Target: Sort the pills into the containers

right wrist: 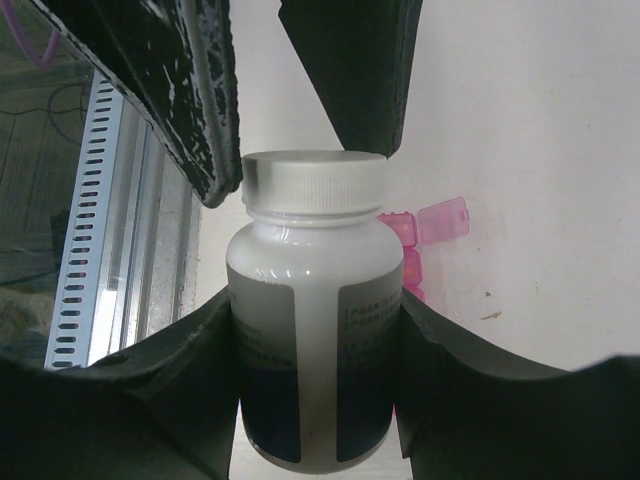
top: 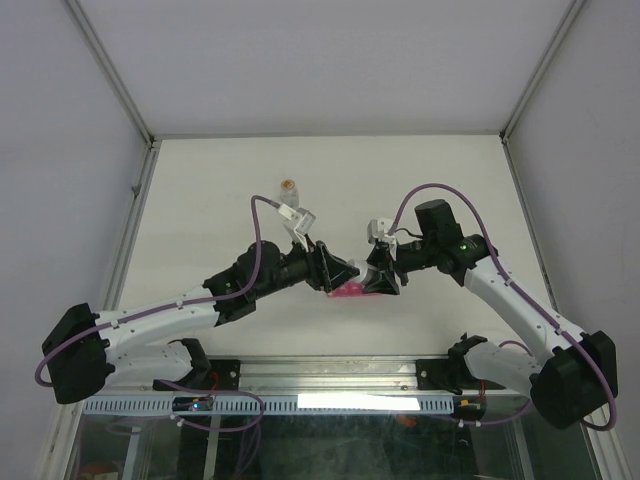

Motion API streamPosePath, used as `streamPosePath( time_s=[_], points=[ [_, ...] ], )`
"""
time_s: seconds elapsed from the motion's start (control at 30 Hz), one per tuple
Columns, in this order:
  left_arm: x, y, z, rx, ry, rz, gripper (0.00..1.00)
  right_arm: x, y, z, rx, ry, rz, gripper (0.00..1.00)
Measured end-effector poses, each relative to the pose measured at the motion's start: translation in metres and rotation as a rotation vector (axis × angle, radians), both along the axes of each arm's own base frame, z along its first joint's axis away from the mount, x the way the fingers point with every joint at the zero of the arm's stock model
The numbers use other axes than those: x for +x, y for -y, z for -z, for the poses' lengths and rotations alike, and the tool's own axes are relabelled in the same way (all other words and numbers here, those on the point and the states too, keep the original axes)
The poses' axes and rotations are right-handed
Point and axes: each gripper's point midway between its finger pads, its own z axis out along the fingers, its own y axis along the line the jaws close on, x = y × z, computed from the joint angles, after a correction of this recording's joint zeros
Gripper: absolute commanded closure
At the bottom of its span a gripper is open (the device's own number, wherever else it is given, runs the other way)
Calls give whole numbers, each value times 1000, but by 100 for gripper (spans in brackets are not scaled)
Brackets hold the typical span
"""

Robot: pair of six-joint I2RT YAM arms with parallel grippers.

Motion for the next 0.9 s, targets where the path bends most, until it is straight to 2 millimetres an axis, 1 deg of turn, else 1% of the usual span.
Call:
streamPosePath(
  time_s=[0.13,0.2,0.23,0.27,0.3,0.37,0.43,0.53,0.67,0.9],
  points=[
    [-1,1,0,1,-2,9,44,0,0,0,0,0,0,100],
    [-2,4,1,3,-5,18,47,0,0,0,0,0,0,100],
    [-2,5,2,6,-7,25,50,0,0,0,0,0,0,100],
    [-2,6,3,9,-10,30,59,0,0,0,0,0,0,100],
    [-2,7,4,12,-12,33,66,0,0,0,0,0,0,100],
    [-2,8,8,20,-15,34,74,0,1,1,-4,0,3,100],
    [-1,8,7,22,-9,34,79,1,1,1,-5,-2,4,100],
    [-1,8,7,27,4,43,83,0,0,1,-3,-2,2,100],
    [-4,7,5,43,100,135,89,-1,0,0,2,-4,-4,100],
    [-9,11,16,75,414,434,89,-6,3,5,-21,-40,-2,100]
  ],
)
